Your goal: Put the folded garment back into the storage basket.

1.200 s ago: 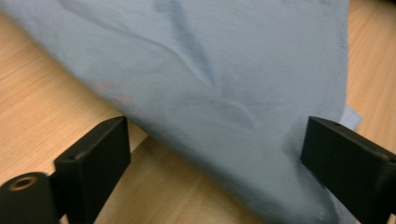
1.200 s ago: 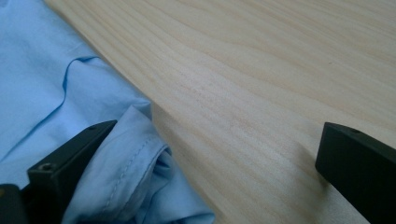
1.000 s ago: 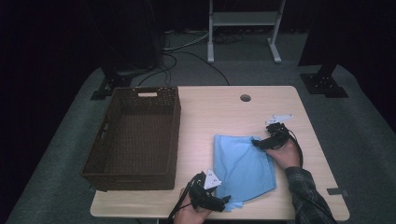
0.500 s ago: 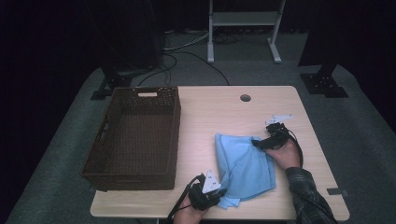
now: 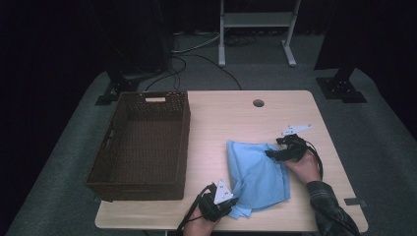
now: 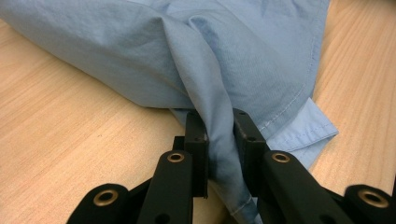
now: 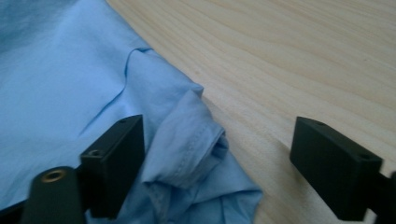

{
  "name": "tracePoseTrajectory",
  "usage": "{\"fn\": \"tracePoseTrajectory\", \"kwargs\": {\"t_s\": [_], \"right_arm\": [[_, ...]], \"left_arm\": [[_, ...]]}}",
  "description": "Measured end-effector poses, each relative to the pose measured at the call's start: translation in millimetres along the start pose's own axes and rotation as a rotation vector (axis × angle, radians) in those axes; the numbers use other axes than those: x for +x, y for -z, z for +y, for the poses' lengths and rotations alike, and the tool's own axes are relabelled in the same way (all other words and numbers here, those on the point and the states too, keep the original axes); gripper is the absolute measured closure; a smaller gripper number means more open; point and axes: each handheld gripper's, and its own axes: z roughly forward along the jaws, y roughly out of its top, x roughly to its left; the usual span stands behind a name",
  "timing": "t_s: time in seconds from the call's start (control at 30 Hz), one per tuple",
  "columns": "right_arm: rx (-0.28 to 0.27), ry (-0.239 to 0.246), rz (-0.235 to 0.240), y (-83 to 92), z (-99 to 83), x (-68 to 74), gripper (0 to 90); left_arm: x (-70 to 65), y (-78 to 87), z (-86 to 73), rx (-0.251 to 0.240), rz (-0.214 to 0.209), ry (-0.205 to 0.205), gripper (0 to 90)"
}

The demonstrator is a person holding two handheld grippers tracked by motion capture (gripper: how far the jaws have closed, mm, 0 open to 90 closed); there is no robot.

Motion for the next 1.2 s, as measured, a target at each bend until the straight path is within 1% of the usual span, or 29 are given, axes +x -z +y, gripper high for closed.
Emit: {"fn": "tracePoseTrajectory", "kwargs": {"t_s": [0.07,0.13,0.2,0.27,0.37,0.47,0.57,0.6,0.67,0.8,1.0,1.03,1.07,1.1,1.2], "right_arm": [[-0.003,0.003,-0.003,0.9,-0.8,3.3,28.1],[-0.009,0.014,0.000,2.2,-2.0,6.5,35.9],[-0.014,0.023,0.014,2.8,-2.5,9.9,47.9],[-0.015,0.028,0.016,3.1,-2.8,11.9,53.4],[-0.010,0.031,0.020,2.7,-1.9,15.1,65.0],[-0.012,0.031,0.026,2.4,-1.8,17.9,73.9],[-0.007,0.019,0.015,1.9,-0.3,20.5,80.4],[0.001,0.015,0.011,1.6,1.1,21.3,81.7],[0.024,0.006,0.000,0.9,5.0,22.5,83.0],[0.045,-0.008,-0.008,-1.5,9.8,24.3,83.5],[0.048,-0.023,-0.007,-5.2,13.2,26.6,83.8],[0.050,-0.027,-0.005,-5.9,14.0,27.1,83.8],[0.051,-0.029,-0.002,-6.7,14.8,27.6,83.8],[0.052,-0.030,0.000,-7.5,15.5,28.4,83.8],[0.055,-0.031,0.004,-10.0,17.7,30.9,83.9]], "left_arm": [[0.1,0.0,0.0,0.000,-0.001,0.001,79.0],[-0.1,0.0,0.0,0.000,0.001,-0.001,79.0],[-0.2,0.0,0.0,0.000,0.001,0.001,79.1],[-0.6,0.1,0.0,0.001,0.004,0.002,79.1],[-1.0,0.1,0.0,0.000,0.007,0.004,79.3],[-1.1,0.3,0.0,-0.006,0.015,0.010,80.6],[-0.6,0.7,0.1,-0.018,0.032,0.021,82.4],[-0.5,1.2,0.2,-0.028,0.038,0.027,82.7],[0.1,3.5,-0.3,-0.070,0.049,0.038,82.9],[0.9,6.3,-0.7,-0.152,0.094,0.041,83.0],[4.1,8.4,-1.4,-0.255,0.137,0.057,82.9],[4.1,8.4,-1.4,-0.255,0.137,0.057,83.0],[5.7,8.5,-1.6,-0.289,0.144,0.064,82.9],[6.5,8.4,-1.7,-0.303,0.146,0.070,82.9],[9.2,7.7,-1.1,-0.336,0.158,0.069,82.9]]}}
